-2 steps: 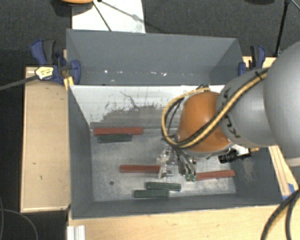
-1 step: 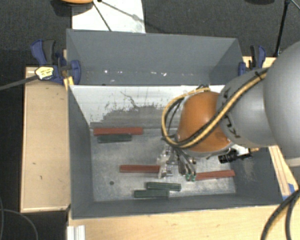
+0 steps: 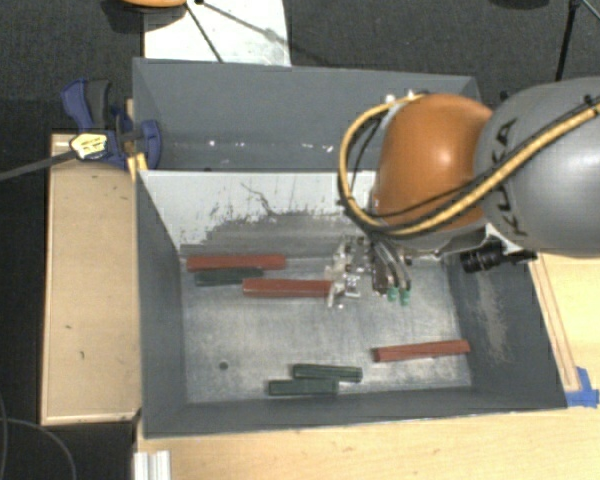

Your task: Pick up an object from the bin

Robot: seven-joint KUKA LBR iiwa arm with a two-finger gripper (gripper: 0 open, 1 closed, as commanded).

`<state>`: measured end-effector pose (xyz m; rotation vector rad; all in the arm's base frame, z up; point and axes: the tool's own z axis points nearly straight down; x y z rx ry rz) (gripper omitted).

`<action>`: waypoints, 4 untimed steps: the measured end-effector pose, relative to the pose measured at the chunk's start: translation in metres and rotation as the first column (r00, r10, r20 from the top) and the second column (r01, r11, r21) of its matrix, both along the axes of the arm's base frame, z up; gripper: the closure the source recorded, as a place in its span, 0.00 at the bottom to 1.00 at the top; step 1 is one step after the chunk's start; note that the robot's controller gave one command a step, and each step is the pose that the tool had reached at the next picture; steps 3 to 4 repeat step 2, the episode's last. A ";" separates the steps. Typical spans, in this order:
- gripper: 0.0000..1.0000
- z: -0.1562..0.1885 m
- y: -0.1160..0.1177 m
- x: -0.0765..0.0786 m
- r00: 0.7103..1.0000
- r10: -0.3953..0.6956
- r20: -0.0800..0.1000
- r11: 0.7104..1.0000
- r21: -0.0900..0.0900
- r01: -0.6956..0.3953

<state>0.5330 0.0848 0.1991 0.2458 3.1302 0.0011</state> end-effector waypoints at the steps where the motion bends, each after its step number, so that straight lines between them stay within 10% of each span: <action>1: 1.00 0.000 0.000 0.000 1.000 0.000 0.000 1.000 0.000 0.000; 4: 1.00 0.031 -0.011 -0.004 0.998 0.061 -0.007 0.998 -0.001 -0.061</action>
Offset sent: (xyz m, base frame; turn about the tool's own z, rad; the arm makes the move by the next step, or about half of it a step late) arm -0.0111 -0.0531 0.1547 -0.2783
